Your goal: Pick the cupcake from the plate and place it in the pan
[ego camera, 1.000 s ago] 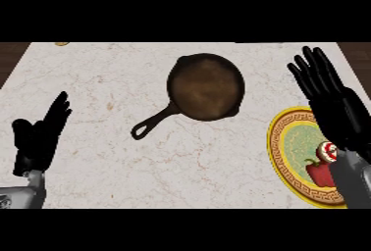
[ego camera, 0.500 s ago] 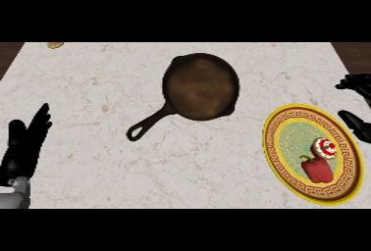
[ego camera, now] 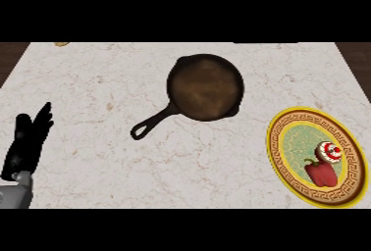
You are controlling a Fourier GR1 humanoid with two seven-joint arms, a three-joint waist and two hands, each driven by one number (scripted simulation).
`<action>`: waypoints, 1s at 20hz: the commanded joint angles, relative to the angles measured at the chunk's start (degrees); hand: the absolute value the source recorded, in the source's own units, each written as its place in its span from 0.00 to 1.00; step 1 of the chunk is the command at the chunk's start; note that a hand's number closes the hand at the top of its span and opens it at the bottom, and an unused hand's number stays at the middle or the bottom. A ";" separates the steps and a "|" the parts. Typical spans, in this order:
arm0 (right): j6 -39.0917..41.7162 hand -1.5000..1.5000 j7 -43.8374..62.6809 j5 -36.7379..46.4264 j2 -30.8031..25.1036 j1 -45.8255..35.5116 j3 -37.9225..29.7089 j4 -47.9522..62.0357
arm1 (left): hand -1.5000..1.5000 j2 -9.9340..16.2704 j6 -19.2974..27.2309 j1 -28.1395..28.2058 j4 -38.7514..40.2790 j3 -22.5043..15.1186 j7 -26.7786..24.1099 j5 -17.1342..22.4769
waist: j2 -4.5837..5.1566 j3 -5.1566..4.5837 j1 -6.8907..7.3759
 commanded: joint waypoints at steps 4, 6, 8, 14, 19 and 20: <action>-0.79 0.00 4.72 10.42 -12.52 -0.02 0.68 -7.07 | 0.50 -0.15 -0.77 -0.32 3.07 0.93 -1.88 0.00 | -0.22 -0.25 -0.37; -1.02 0.00 5.00 16.66 -16.14 -1.69 3.09 -7.18 | 0.50 1.33 -1.92 -1.04 0.82 0.86 -0.84 0.11 | -0.10 -0.17 0.88; 0.60 0.00 7.57 19.55 -20.45 -1.08 4.30 -10.36 | 0.50 0.29 -0.63 -1.64 -0.08 0.60 0.80 -0.12 | -0.31 -0.20 0.31; -0.99 0.00 17.22 30.01 -21.73 -5.13 13.18 -17.08 | 0.50 -0.48 -1.46 -1.19 0.62 -0.26 -0.20 -0.80 | -0.08 -0.17 1.29; -3.55 0.00 20.17 40.21 -17.63 -5.02 20.82 -19.43 | 0.50 -1.25 -1.36 -1.44 1.57 0.14 -1.42 -1.34 | 0.10 -0.10 1.20; -2.28 0.00 19.20 40.36 -19.74 -1.53 18.70 -21.26 | 0.50 0.66 -3.21 -1.79 3.23 1.85 -1.87 -0.42 | -0.11 -0.11 0.17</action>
